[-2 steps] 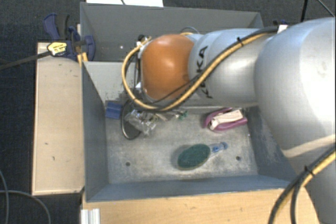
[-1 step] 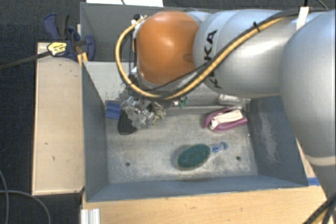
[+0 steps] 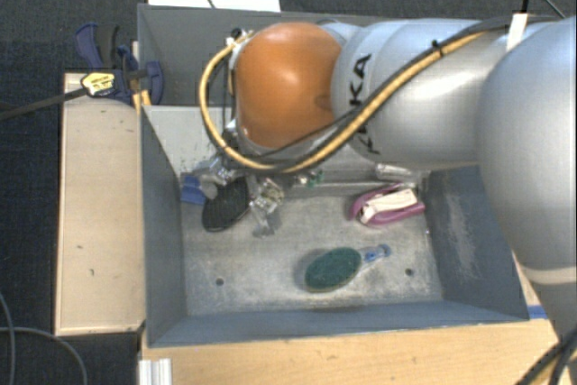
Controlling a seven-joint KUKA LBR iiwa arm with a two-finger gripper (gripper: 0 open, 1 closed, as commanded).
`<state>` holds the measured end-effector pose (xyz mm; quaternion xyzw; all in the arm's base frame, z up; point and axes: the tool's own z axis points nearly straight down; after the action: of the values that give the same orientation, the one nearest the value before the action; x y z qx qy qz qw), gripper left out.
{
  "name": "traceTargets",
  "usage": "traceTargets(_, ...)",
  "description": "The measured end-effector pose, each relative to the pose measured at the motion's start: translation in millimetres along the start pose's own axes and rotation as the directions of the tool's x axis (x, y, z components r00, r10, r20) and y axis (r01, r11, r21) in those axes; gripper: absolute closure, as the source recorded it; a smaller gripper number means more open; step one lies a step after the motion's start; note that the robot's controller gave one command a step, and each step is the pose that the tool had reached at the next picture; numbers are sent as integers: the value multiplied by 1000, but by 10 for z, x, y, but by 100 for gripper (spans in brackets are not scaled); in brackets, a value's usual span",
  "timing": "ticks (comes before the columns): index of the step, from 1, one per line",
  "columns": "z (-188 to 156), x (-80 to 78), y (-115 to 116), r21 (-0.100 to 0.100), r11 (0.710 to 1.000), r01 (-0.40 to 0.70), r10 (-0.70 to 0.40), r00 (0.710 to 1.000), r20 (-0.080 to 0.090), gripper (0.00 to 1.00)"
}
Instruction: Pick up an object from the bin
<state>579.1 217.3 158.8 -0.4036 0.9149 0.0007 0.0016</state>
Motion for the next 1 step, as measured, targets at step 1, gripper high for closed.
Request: traceTargets(1, 902, -115, -68, -1, 983, 181, -181, 983, -2, 0)
